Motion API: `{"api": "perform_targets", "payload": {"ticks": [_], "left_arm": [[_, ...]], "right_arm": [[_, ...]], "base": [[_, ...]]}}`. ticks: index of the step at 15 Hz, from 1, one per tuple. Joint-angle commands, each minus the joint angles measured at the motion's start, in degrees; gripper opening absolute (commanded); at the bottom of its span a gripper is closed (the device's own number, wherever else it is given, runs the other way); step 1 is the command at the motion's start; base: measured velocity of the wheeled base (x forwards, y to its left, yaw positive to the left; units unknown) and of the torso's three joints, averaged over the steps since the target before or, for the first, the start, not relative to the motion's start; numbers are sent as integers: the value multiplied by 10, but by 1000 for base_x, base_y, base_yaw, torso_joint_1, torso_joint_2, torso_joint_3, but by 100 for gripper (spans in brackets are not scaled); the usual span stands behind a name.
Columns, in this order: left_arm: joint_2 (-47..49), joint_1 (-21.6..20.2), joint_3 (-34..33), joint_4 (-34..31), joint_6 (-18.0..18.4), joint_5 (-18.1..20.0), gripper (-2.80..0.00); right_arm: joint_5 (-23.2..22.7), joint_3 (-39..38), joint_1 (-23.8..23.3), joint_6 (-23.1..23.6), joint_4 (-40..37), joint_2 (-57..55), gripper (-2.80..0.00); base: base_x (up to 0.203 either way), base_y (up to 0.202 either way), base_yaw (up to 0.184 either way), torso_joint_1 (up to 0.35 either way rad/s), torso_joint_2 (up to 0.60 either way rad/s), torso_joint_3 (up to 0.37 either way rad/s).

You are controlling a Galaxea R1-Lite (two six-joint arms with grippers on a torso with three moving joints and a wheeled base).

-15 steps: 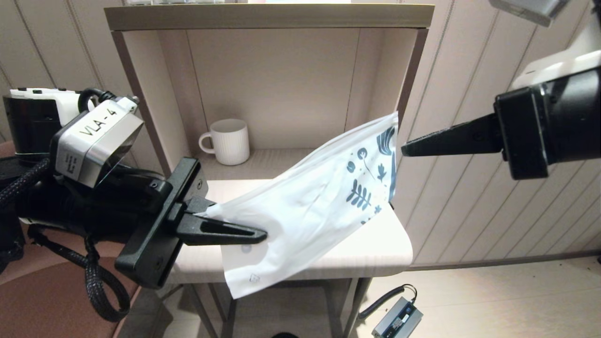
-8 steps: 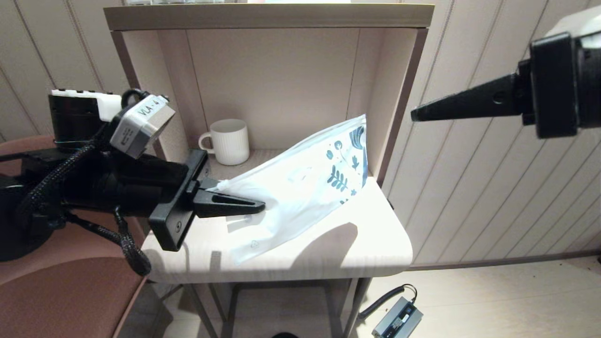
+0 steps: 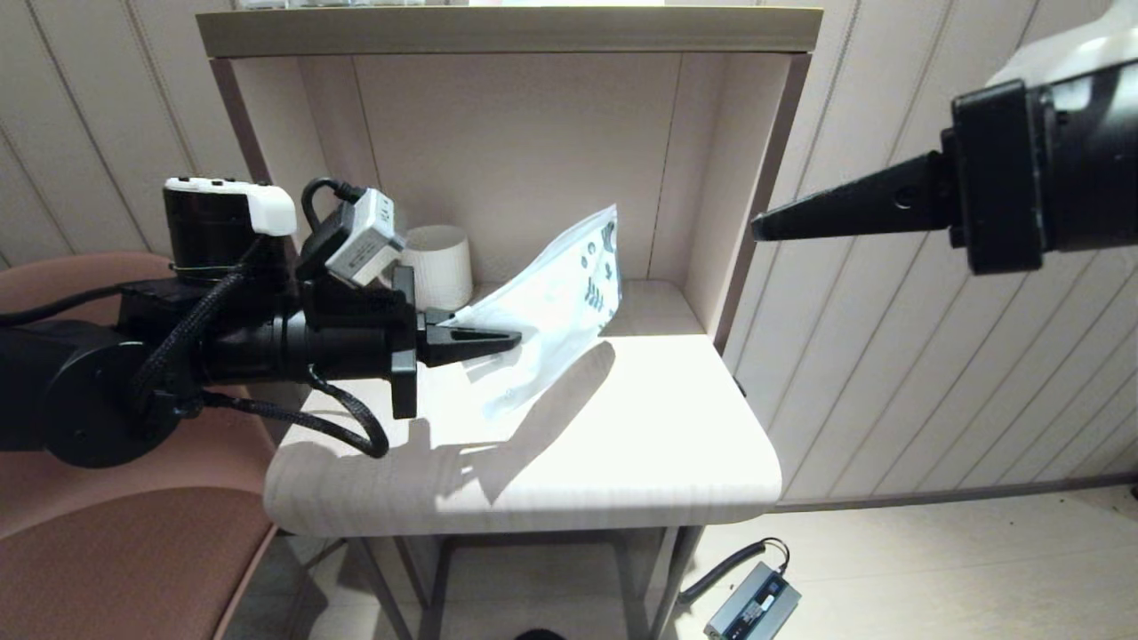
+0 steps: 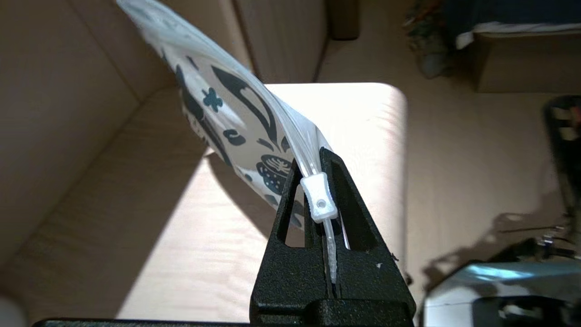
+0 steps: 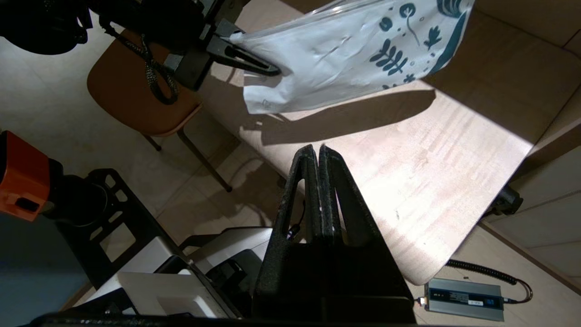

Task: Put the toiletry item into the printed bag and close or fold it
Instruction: Close the strorage bag and place it on the desk

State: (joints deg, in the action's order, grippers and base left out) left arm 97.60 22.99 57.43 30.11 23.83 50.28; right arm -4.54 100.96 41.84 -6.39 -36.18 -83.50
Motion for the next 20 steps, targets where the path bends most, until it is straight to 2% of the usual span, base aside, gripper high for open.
{"api": "perform_targets", "payload": {"ticks": [1, 7, 10, 12, 15, 18, 20], "left_arm": [[-11, 11, -19, 47, -1, -65, -280], [-70, 16, -50, 59, 10, -74, -280], [-94, 30, -77, 56, 53, -74, -280], [-87, 32, -93, 51, 104, -77, -280], [-53, 33, -97, 42, 168, -132, -280], [-54, 48, -89, 40, 185, -171, -280], [-53, 51, -76, 39, 192, -214, -280]], "right_arm": [[1, -2, 6, -1, -2, -9, -280], [2, -9, 11, 1, -2, -14, -280], [3, -9, 11, 1, -1, -13, -280], [3, -9, 12, 1, 0, -15, -280], [2, -9, 12, 1, 1, -21, -280], [2, -10, 12, 1, 1, -25, -280], [2, -10, 12, 1, 1, -25, -280]], "base": [[0, 0, 0, 0, 0, 0], [0, 0, 0, 0, 0, 0], [0, 0, 0, 0, 0, 0], [0, 0, 0, 0, 0, 0], [0, 0, 0, 0, 0, 0], [0, 0, 0, 0, 0, 0], [0, 0, 0, 0, 0, 0]]}}
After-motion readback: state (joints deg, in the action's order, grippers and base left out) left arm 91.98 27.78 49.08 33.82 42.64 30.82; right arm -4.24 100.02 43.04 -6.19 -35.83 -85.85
